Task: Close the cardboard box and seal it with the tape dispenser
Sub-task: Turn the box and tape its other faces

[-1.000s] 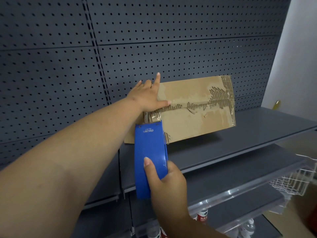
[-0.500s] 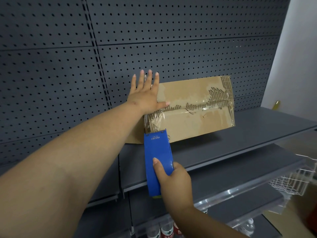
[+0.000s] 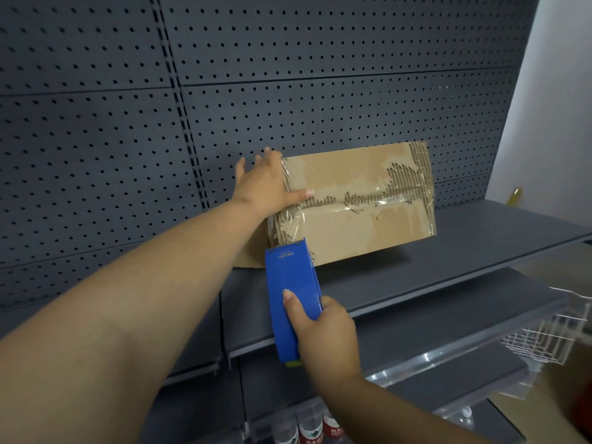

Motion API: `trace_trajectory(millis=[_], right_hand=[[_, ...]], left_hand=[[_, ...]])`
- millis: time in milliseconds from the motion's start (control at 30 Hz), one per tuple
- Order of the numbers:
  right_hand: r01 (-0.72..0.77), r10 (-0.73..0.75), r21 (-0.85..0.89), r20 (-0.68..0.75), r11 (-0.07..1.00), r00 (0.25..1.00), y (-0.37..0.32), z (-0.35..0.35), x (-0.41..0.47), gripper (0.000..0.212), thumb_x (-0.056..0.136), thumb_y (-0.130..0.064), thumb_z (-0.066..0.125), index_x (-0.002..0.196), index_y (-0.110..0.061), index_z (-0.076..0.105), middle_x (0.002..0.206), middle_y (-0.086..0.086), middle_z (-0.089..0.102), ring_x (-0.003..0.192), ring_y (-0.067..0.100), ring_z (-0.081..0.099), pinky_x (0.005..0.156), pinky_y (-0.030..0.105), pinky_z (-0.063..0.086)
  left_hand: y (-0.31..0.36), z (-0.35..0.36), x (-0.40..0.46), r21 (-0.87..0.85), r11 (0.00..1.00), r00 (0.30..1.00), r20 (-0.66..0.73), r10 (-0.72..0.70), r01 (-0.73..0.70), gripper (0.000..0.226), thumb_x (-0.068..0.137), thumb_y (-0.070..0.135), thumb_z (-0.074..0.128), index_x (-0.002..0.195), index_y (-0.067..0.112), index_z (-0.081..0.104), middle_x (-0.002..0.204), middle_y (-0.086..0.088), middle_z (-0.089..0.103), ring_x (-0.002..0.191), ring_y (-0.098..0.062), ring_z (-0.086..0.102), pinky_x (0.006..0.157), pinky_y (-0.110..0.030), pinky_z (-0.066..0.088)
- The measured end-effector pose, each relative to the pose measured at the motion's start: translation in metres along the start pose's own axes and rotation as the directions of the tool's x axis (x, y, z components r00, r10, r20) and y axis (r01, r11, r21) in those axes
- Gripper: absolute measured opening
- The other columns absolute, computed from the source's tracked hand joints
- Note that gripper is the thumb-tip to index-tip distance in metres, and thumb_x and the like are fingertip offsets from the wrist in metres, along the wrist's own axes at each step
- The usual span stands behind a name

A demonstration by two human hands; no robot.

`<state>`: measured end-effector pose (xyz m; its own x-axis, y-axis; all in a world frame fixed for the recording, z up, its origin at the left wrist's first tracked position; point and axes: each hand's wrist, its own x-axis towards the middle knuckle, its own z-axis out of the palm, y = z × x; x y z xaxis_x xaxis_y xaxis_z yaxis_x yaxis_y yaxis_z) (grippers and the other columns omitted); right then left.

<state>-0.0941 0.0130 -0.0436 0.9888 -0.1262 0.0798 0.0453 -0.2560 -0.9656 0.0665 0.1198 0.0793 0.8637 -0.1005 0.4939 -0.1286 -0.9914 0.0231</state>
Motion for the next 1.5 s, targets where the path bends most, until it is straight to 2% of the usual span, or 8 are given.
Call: trace_trajectory(millis=[167, 267, 333, 467, 567, 767, 900, 1500], right_hand=[[-0.007, 0.007, 0.036, 0.004, 0.999, 1.0, -0.001, -0.001, 0.001, 0.038, 0.082, -0.054, 0.058, 0.074, -0.016, 0.054, 0.073, -0.003, 0.063, 0.065, 0.012, 0.063, 0.056, 0.028, 0.052], [-0.008, 0.008, 0.052, 0.008, 0.999, 1.0, -0.003, -0.003, 0.002, 0.038, 0.083, -0.053, 0.058, 0.074, -0.015, 0.054, 0.072, -0.002, 0.062, 0.063, 0.011, 0.061, 0.047, 0.023, 0.046], [-0.014, 0.012, 0.073, 0.018, 0.997, 1.0, -0.004, -0.005, 0.001, 0.037, 0.084, -0.051, 0.058, 0.074, -0.015, 0.055, 0.071, -0.003, 0.062, 0.059, 0.008, 0.06, 0.041, 0.016, 0.039], [-0.032, 0.03, 0.091, 0.022, 0.995, 0.999, -0.003, -0.005, 0.001, 0.038, 0.083, -0.051, 0.059, 0.073, -0.015, 0.055, 0.071, -0.002, 0.062, 0.059, 0.01, 0.061, 0.041, 0.018, 0.042], [-0.033, 0.032, 0.075, 0.016, 0.997, 0.999, -0.005, -0.007, 0.001, 0.037, 0.083, -0.05, 0.059, 0.068, -0.017, 0.051, 0.068, -0.003, 0.059, 0.056, 0.008, 0.058, 0.037, 0.014, 0.036], [-0.027, 0.026, 0.037, 0.019, 0.999, 0.999, -0.009, -0.006, 0.002, 0.039, 0.083, -0.051, 0.058, 0.071, -0.015, 0.051, 0.069, -0.002, 0.059, 0.055, 0.009, 0.059, 0.037, 0.018, 0.041], [0.035, -0.036, -0.043, -0.012, 0.998, 0.999, -0.013, -0.008, 0.005, 0.042, 0.081, -0.055, 0.057, 0.069, -0.015, 0.051, 0.067, 0.0, 0.06, 0.06, 0.017, 0.06, 0.051, 0.03, 0.048], [0.223, -0.234, -0.231, -0.021, 0.947, 0.972, -0.039, -0.034, 0.034, 0.048, 0.083, -0.06, 0.05, 0.074, -0.013, 0.05, 0.069, 0.001, 0.057, 0.064, 0.018, 0.056, 0.056, 0.032, 0.044]], left_hand=[[0.004, -0.006, -0.004, 0.025, 0.99, 0.984, 0.113, -0.139, 0.137, 0.106, 0.068, 0.082, 0.043, 0.143, 0.012, 0.019, 0.152, -0.018, 0.021, 0.139, -0.045, -0.013, 0.11, -0.054, -0.013], [0.002, -0.003, -0.003, 0.125, 0.986, 0.992, 0.047, -0.12, 0.114, 0.118, 0.067, 0.086, 0.037, 0.148, 0.013, -0.008, 0.155, -0.016, -0.015, 0.139, -0.034, -0.024, 0.108, -0.053, -0.017], [0.004, -0.003, -0.007, 0.18, 0.983, 0.998, -0.06, -0.012, 0.023, 0.114, 0.073, 0.08, 0.04, 0.147, 0.011, -0.013, 0.155, -0.012, -0.017, 0.141, -0.028, -0.02, 0.11, -0.048, -0.015], [0.013, -0.01, -0.023, 0.156, 0.945, 0.946, -0.112, 0.305, -0.286, 0.074, 0.09, 0.048, 0.051, 0.146, 0.012, 0.02, 0.147, -0.015, 0.025, 0.136, -0.031, 0.024, 0.112, -0.038, 0.018], [0.013, -0.007, -0.024, 0.177, 0.927, 0.94, -0.021, 0.34, -0.331, 0.066, 0.095, 0.046, 0.04, 0.147, 0.01, 0.021, 0.153, -0.015, 0.016, 0.142, -0.029, 0.011, 0.115, -0.038, 0.012], [0.009, 0.008, -0.019, 0.332, 0.891, 0.949, 0.161, 0.27, -0.31, 0.092, 0.083, 0.075, 0.013, 0.146, 0.015, -0.014, 0.152, -0.011, -0.026, 0.137, -0.03, -0.029, 0.115, -0.044, -0.011], [0.01, 0.006, -0.011, 0.342, 0.894, 0.956, 0.15, 0.251, -0.288, 0.106, 0.072, 0.085, 0.016, 0.146, 0.016, -0.017, 0.153, -0.01, -0.026, 0.138, -0.032, -0.028, 0.116, -0.048, -0.005], [0.017, -0.014, 0.043, 0.098, 0.984, 0.917, 0.385, 0.102, -0.151, 0.098, 0.077, 0.079, 0.033, 0.149, 0.025, -0.005, 0.157, 0.004, -0.013, 0.143, -0.019, -0.016, 0.115, -0.039, 0.0]])
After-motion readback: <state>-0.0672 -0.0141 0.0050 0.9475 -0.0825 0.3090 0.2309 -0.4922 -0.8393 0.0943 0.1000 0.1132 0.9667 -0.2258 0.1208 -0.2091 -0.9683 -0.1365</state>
